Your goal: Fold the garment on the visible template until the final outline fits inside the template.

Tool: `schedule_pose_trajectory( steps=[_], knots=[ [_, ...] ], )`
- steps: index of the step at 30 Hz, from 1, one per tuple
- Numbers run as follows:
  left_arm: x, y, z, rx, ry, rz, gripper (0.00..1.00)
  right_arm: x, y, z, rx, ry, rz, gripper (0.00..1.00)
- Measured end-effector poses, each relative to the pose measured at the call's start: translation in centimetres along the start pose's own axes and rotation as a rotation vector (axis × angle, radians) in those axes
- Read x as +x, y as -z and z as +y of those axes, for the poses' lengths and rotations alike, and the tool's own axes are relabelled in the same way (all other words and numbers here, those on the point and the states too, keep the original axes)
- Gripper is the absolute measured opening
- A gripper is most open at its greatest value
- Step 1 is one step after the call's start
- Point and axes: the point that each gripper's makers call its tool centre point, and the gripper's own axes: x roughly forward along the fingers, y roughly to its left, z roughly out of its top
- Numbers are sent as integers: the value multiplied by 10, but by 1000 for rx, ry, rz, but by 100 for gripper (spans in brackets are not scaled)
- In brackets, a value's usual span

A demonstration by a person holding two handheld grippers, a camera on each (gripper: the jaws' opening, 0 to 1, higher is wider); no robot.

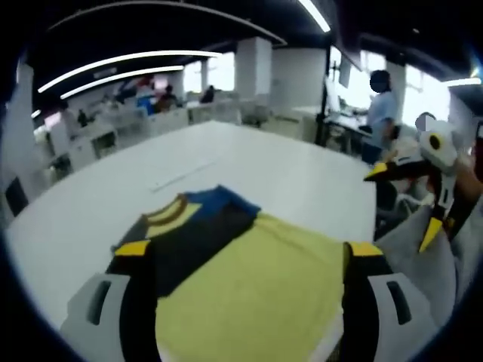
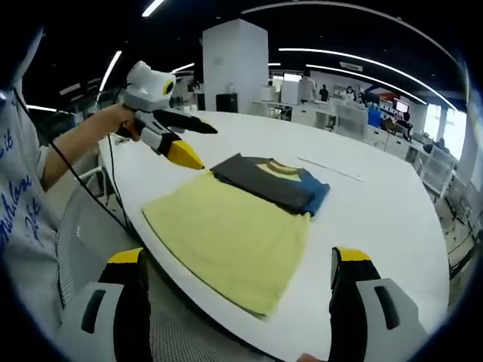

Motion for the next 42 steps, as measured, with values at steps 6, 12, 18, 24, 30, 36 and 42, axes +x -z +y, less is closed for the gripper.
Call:
schedule_pose_trajectory(
  steps=[6, 12, 18, 24, 30, 36, 42],
  knots=[
    [-10, 1, 4, -23, -37, -20, 100, 0, 0, 1, 1, 0, -3, 100],
    [-21, -2, -3, -10, -63, -42, 100, 0, 2, 2, 7, 2, -2, 100],
    [-30, 1, 6, -14, -78, -39, 100, -1, 1, 1, 3, 4, -5, 100],
    [-36, 3, 5, -26, -74, -48, 100, -1, -2, 2, -1, 3, -12, 100],
    [-44, 5, 6, -28, -89, -50, 100, -2, -3, 1, -6, 13, -14, 100],
    [-53, 9, 8, -40, -106, -50, 100, -3, -4, 1, -14, 22, -12, 100],
    [-63, 16, 6, -58, -118, -50, 100, -2, -6, 5, -19, 16, -13, 100]
  ],
)
